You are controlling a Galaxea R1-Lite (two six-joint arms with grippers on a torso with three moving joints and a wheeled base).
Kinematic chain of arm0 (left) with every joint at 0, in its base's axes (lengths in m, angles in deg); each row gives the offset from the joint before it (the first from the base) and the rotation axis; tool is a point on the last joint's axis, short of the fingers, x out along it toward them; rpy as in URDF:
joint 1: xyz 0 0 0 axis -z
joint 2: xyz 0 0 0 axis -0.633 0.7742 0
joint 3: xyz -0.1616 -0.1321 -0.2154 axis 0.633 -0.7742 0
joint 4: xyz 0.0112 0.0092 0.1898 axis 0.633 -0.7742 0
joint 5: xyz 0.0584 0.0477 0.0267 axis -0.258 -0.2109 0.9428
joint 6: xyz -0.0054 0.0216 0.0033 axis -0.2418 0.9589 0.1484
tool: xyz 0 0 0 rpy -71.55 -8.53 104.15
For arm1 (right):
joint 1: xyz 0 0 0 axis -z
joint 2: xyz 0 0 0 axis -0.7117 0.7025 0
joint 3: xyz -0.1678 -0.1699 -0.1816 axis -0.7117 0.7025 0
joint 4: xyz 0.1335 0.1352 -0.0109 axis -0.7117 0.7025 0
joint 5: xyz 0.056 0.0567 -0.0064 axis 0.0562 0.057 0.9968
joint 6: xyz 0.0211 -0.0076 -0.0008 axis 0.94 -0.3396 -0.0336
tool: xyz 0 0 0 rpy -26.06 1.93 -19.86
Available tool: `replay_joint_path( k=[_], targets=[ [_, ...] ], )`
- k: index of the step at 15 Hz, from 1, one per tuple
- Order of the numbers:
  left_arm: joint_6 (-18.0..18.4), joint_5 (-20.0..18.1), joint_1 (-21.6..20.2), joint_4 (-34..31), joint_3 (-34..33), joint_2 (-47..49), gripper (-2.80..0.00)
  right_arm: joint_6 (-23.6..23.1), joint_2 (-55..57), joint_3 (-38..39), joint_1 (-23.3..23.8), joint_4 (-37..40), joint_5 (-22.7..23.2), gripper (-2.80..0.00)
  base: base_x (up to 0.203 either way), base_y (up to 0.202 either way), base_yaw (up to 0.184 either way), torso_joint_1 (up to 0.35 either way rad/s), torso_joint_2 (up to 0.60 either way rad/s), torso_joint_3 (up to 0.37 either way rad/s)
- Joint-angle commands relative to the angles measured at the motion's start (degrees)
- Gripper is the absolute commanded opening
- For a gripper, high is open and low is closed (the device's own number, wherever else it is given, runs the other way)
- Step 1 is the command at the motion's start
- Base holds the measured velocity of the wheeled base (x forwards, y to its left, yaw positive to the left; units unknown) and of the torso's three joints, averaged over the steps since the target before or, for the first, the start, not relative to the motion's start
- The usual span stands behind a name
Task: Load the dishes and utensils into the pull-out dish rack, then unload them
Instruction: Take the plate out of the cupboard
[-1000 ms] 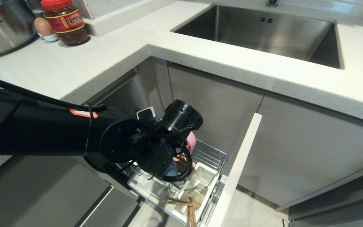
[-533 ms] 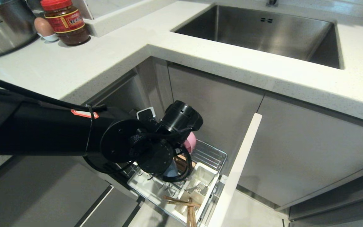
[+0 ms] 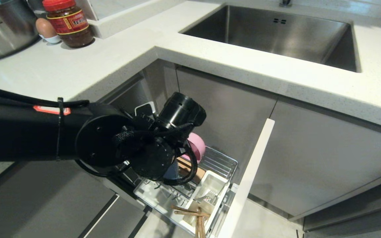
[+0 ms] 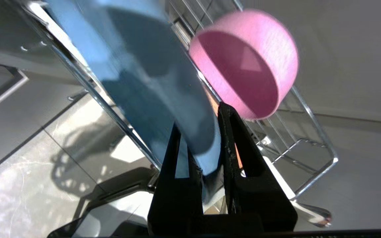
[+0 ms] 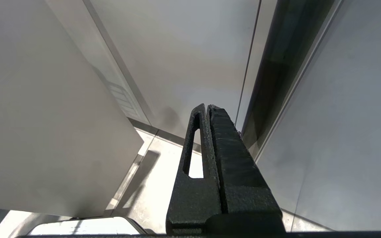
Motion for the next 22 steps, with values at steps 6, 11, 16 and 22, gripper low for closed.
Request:
replay_joint_path(
  k=[6, 11, 16, 22],
  targets=[
    [1.3, 0.5, 3.8, -0.2, 1.1, -12.5, -2.80, 0.0, -0.2, 0.0, 0.0, 0.0, 0.0, -2.80, 0.000, 0.000, 0.000, 0.000, 0.00, 0.000],
    [2.3, 0.4, 10.9, -2.9, 3.7, -21.5, -2.80, 0.0, -0.2, 0.0, 0.0, 0.0, 0.0, -2.80, 0.000, 0.000, 0.000, 0.000, 0.00, 0.000],
    [8.5, -0.1, 12.3, -4.3, 7.5, -30.5, -2.80, 0.0, -0.2, 0.0, 0.0, 0.0, 0.0, -2.80, 0.000, 0.000, 0.000, 0.000, 0.00, 0.000],
    [18.0, -0.2, 12.9, -3.6, 11.7, -39.8, -2.80, 0.0, -0.2, 0.0, 0.0, 0.0, 0.0, -2.80, 0.000, 0.000, 0.000, 0.000, 0.00, 0.000]
  ],
)
